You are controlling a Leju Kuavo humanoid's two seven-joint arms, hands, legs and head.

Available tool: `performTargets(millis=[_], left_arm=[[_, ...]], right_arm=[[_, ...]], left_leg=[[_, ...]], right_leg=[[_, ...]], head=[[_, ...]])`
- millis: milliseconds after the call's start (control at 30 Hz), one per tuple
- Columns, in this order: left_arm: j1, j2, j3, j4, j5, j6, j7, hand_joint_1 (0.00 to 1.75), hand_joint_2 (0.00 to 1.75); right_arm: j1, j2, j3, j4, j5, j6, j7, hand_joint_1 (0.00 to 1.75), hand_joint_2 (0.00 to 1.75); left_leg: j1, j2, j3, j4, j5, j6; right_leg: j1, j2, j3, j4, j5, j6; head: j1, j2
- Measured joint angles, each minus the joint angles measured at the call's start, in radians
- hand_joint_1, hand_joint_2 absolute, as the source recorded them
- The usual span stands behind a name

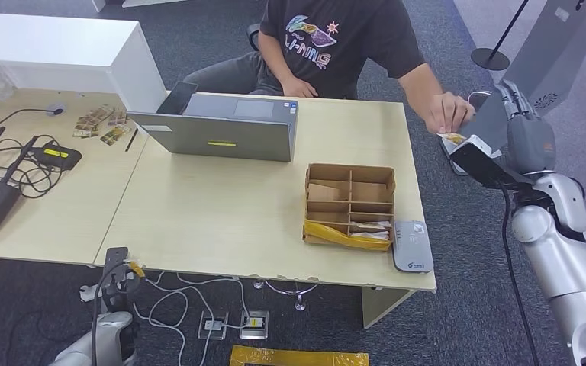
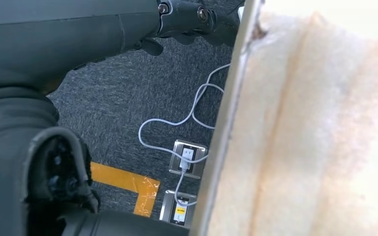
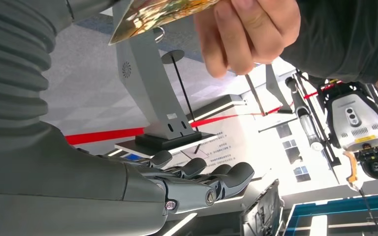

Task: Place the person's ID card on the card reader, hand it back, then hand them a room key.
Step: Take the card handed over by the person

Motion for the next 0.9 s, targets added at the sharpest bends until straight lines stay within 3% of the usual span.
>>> performTargets(millis=[133, 900], left_arm=[[0.0, 0.0, 0.0, 0.0, 0.0, 0.0, 0.0, 0.0, 0.0], [-0.001, 0.0, 0.002, 0.0, -0.021, -0.011, 0.004, 0.0, 0.0]], right_arm=[[0.0, 0.0, 0.0, 0.0, 0.004, 0.002, 0.001, 1.72, 1.75], [0.002, 0.0, -0.002, -0.01, 0.001, 0.044, 0.009, 1.75, 1.75]], left_leg=[[0.0, 0.0, 0.0, 0.0, 0.0, 0.0], [0.0, 0.0, 0.0, 0.0, 0.0, 0.0]], right_leg=[[0.0, 0.0, 0.0, 0.0, 0.0, 0.0], [0.0, 0.0, 0.0, 0.0, 0.0, 0.0]], head=[[0.0, 0.0], [0.0, 0.0]])
